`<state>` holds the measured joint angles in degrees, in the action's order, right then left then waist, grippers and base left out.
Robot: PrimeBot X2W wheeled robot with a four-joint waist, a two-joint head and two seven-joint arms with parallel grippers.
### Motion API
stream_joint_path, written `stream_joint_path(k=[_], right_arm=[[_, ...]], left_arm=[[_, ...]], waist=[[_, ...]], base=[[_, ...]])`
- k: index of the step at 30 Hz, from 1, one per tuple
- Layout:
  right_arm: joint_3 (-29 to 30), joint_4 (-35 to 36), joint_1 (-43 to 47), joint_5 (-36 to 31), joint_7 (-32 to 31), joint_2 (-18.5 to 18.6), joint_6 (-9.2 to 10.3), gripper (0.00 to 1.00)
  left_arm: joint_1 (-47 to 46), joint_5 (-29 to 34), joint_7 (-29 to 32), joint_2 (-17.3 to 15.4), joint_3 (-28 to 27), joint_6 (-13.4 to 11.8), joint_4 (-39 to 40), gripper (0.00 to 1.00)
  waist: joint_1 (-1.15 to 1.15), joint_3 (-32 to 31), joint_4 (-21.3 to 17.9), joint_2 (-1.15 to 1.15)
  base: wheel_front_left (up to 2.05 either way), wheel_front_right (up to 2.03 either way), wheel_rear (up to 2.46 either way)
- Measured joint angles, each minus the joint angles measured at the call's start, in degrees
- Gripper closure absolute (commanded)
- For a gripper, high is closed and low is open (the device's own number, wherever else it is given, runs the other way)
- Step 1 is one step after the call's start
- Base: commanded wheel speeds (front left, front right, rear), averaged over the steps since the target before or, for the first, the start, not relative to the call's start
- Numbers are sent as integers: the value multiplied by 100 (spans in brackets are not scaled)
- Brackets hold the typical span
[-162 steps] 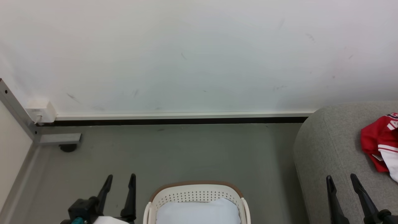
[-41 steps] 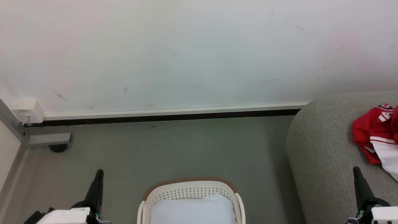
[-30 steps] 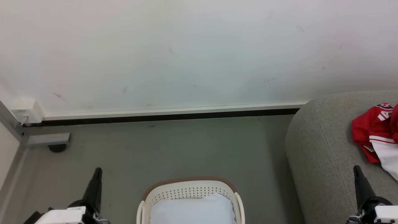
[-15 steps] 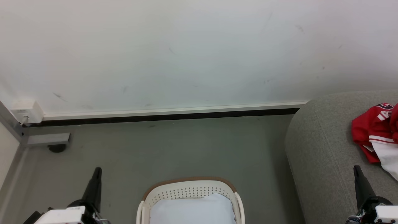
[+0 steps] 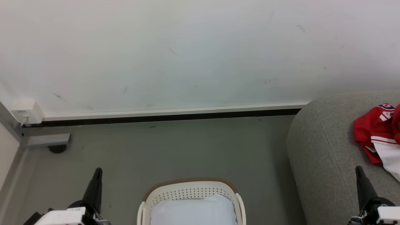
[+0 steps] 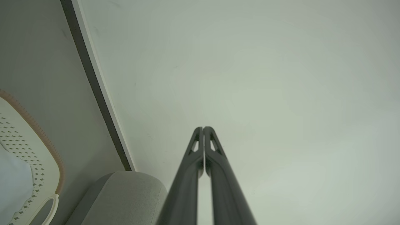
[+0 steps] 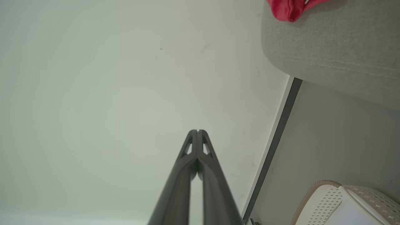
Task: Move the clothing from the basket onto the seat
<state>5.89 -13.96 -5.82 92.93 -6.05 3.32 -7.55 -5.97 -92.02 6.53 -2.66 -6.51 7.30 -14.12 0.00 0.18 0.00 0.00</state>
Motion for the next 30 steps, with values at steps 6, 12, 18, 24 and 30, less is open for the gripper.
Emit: stream_joint_path(k=[6,12,18,24,30], right_arm=[[5,0,0,-1,-1,-3,0,100],[10,0,-1,-3,-2,-5,0,100],[13,0,-1,-7,-5,-9,0,100],[18,0,-1,-8,-21,-11,0,100],[20,0,-1,-8,-21,-14,0,100]], left_arm=[[0,0,0,0,0,0,0,100],[0,0,0,0,0,0,0,100],[0,0,0,0,0,0,0,100],[0,0,0,0,0,0,0,100],[-1,0,0,0,0,0,0,100]], waist=[[0,0,0,0],[0,0,0,0],[0,0,0,0],[0,0,0,0],[0,0,0,0]], base=[[0,0,0],[0,0,0],[0,0,0],[0,0,0],[0,0,0]])
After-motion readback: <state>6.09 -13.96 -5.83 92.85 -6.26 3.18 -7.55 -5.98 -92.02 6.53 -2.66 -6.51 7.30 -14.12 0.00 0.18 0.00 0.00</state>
